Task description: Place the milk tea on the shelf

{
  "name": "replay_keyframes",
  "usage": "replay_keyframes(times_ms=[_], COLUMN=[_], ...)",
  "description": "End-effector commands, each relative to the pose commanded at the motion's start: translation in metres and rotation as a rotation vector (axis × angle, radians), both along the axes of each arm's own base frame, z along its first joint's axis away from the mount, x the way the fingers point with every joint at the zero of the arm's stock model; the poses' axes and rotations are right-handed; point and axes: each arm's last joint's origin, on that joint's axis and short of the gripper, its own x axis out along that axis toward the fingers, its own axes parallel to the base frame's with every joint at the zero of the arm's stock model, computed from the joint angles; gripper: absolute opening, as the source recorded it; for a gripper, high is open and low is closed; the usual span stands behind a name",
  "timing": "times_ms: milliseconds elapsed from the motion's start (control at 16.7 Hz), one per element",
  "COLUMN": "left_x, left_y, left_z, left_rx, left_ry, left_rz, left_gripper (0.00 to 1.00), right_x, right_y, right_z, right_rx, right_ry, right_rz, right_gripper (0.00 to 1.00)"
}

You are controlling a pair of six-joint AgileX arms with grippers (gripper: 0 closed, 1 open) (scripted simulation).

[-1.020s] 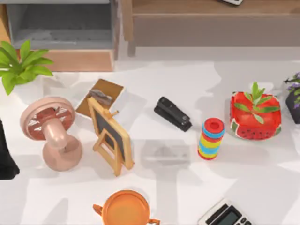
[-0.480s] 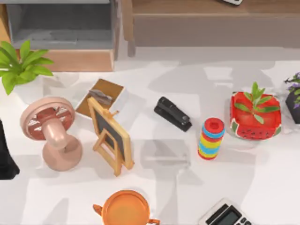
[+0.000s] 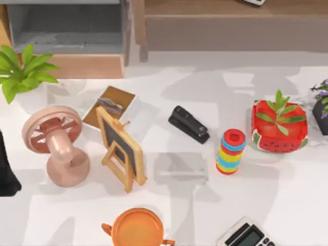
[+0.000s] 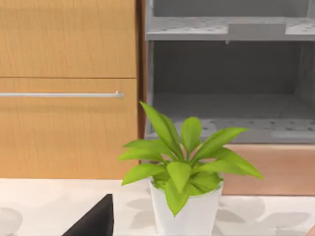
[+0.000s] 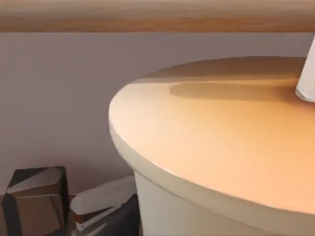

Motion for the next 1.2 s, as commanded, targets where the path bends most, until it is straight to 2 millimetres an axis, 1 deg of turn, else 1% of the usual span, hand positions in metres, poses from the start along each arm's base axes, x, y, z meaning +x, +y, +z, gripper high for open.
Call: replay_keyframes(times_ms=[240,660,1200], left_x=[0.000,0.000,0.000], left_y=[0.000,0.000,0.000], left_z=[0.000,0.000,0.000], left_rx=[0.000,0.000,0.000], left_ry=[0.000,0.000,0.000], left_rz=[0.000,0.000,0.000], left_gripper=[1.00,1.00,1.00], right_x=[-0.006,-0.026,-0.047], right_y=[0.001,0.014,0.024], right_z=[-0.008,-0.019,-0.022], right_rx=[0.056,0.157,0.242], right_ry=[0.018,0.065,0.078], right_rz=[0.022,0.085,0.135], right_gripper=[0.00,0.00,0.00])
